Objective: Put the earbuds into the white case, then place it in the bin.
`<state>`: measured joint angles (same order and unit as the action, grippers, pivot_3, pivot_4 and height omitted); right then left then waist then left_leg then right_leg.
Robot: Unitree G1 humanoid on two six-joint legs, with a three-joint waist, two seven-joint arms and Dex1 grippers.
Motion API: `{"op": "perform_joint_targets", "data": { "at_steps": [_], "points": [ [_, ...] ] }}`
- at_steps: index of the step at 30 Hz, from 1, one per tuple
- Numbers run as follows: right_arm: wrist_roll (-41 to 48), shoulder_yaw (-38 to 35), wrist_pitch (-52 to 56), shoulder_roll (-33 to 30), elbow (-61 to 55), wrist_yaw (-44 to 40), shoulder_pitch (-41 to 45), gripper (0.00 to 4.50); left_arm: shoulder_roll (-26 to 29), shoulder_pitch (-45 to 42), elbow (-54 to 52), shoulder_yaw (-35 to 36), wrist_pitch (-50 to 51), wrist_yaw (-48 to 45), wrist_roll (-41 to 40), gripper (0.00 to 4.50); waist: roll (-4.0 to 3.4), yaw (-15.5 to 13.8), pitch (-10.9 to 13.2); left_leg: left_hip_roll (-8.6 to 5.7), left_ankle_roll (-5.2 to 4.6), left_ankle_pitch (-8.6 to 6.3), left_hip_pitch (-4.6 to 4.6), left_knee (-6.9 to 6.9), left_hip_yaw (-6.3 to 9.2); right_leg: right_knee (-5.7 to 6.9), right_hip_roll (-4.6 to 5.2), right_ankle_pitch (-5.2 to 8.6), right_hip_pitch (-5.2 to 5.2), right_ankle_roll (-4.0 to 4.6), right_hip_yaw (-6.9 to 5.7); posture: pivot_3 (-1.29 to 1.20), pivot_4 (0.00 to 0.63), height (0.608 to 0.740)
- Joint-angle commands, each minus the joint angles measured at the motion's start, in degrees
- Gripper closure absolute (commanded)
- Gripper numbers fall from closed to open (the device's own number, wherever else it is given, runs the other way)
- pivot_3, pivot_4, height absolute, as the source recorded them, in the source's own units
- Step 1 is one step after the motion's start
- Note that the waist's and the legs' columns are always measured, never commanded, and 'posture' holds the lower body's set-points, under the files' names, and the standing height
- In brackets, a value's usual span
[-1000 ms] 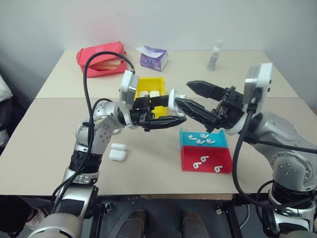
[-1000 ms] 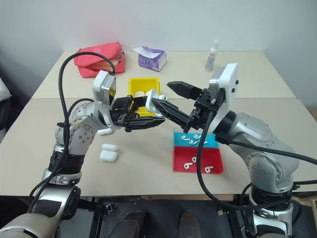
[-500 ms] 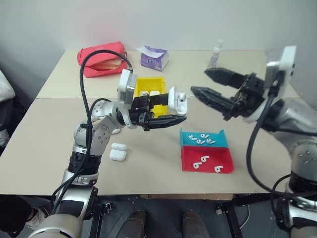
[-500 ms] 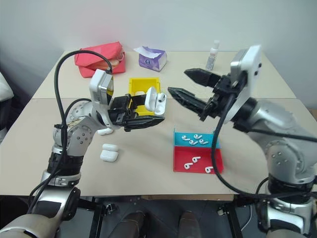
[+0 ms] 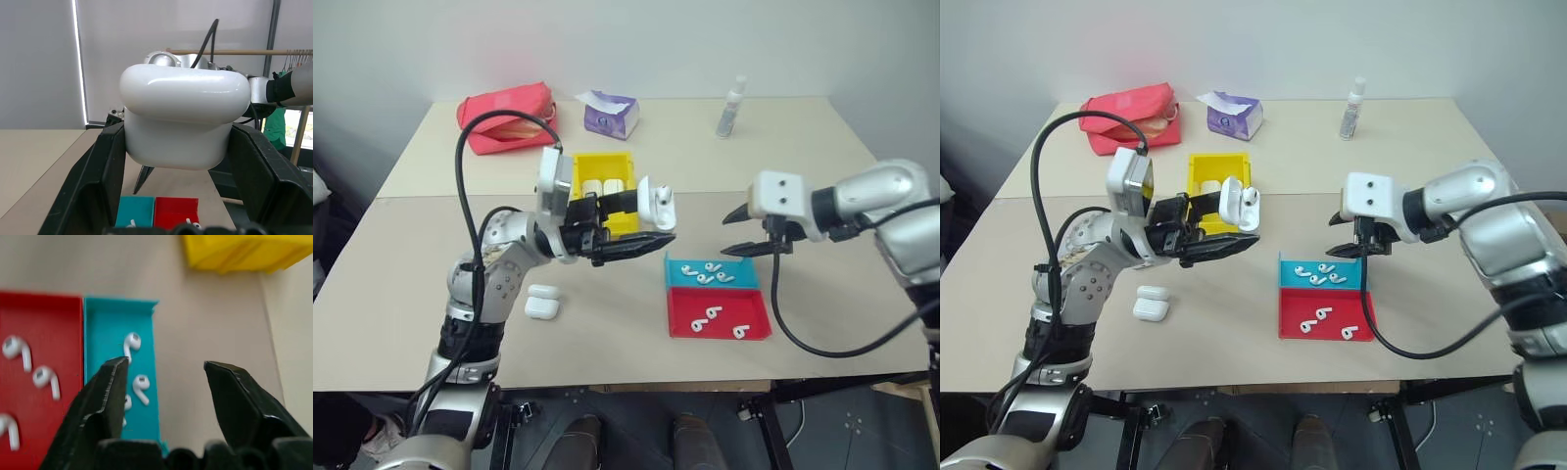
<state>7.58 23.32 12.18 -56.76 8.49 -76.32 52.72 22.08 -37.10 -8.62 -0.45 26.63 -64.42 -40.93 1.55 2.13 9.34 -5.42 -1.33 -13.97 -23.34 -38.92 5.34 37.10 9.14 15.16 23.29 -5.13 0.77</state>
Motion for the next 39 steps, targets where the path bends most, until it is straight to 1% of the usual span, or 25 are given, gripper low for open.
{"op": "perform_joint_targets", "data": {
  "at_steps": [1, 3, 7, 11, 14, 17, 28, 39],
  "points": [
    [-7.7, 4.3, -10.1, 2.1, 9.1, -7.4, 5.0, 2.65, 0.4, 0.6, -3.7, 1.5, 0.4, 1.5, -1.7, 1.68, 0.0, 0.1, 0.0, 0.0, 0.01, 0.0, -0.01, 0.0, 0.0, 0.0, 0.0, 0.0, 0.01, 0.0, 0.0, 0.0, 0.15, 0.74],
    [-10.9, 6.4, -13.2, 4.5, 15.1, -10.2, 7.4, 2.65, 0.7, 1.2, -4.7, 1.8, 0.6, 2.2, -2.0, 1.68, 0.0, 0.1, 0.0, 0.0, 0.02, 0.0, -0.02, 0.0, 0.01, 0.0, 0.01, 0.0, 0.0, 0.0, 0.0, 0.0, 0.15, 0.74],
    [-14.1, 8.0, -16.9, 8.9, 24.7, -14.2, 11.1, 2.65, 1.0, 2.6, -6.3, 1.9, 0.9, 3.5, -2.4, 1.68, -0.01, 0.1, 0.0, -0.01, 0.04, 0.01, -0.03, -0.01, 0.04, -0.01, 0.02, 0.0, 0.01, 0.0, -0.01, 0.0, 0.15, 0.74],
    [-17.4, 9.1, -19.2, 12.8, 32.6, -15.2, 13.9, 2.65, 1.1, 3.7, -7.5, 2.0, 1.0, 4.7, -2.8, 1.68, -0.01, 0.2, 0.0, -0.01, 0.08, 0.03, -0.02, -0.01, 0.05, -0.01, 0.02, 0.0, 0.02, 0.01, -0.01, 0.0, 0.15, 0.74],
    [-19.9, 9.7, -21.0, 14.6, 36.6, -15.5, 15.1, 2.65, 1.2, 4.6, -8.6, 2.1, 1.0, 5.6, -3.1, 1.68, -0.02, 0.2, 0.0, -0.01, 0.1, 0.04, -0.02, -0.01, 0.08, 0.0, 0.02, 0.0, 0.02, 0.01, -0.02, 0.0, 0.15, 0.74],
    [-19.3, 10.1, -21.4, 15.1, 37.6, -16.1, 15.4, 2.65, 1.4, 5.4, -9.4, 2.2, 1.1, 6.3, -3.3, 1.68, -0.02, 0.2, 0.0, -0.02, 0.1, 0.04, -0.03, -0.01, 0.08, 0.0, 0.03, 0.0, 0.02, 0.01, -0.02, 0.0, 0.15, 0.74],
    [-19.0, 11.3, -20.9, 15.1, 35.6, -16.2, 13.1, 2.65, 1.9, 6.3, -10.2, 2.2, 1.2, 6.8, -3.6, 1.68, -0.03, 0.2, 0.0, -0.02, 0.13, 0.05, -0.02, -0.01, 0.09, 0.0, 0.02, 0.0, 0.04, 0.01, -0.01, 0.0, 0.15, 0.74],
    [-19.8, 10.3, -19.7, 15.8, 34.1, -16.2, 11.0, 2.65, 2.0, 5.9, -9.8, 1.9, 1.3, 6.8, -3.7, 1.68, -0.03, 0.2, 0.0, -0.02, 0.13, 0.05, -0.02, -0.01, 0.09, 0.0, 0.02, 0.0, 0.04, 0.01, -0.02, 0.0, 0.15, 0.74]
  ]
}}
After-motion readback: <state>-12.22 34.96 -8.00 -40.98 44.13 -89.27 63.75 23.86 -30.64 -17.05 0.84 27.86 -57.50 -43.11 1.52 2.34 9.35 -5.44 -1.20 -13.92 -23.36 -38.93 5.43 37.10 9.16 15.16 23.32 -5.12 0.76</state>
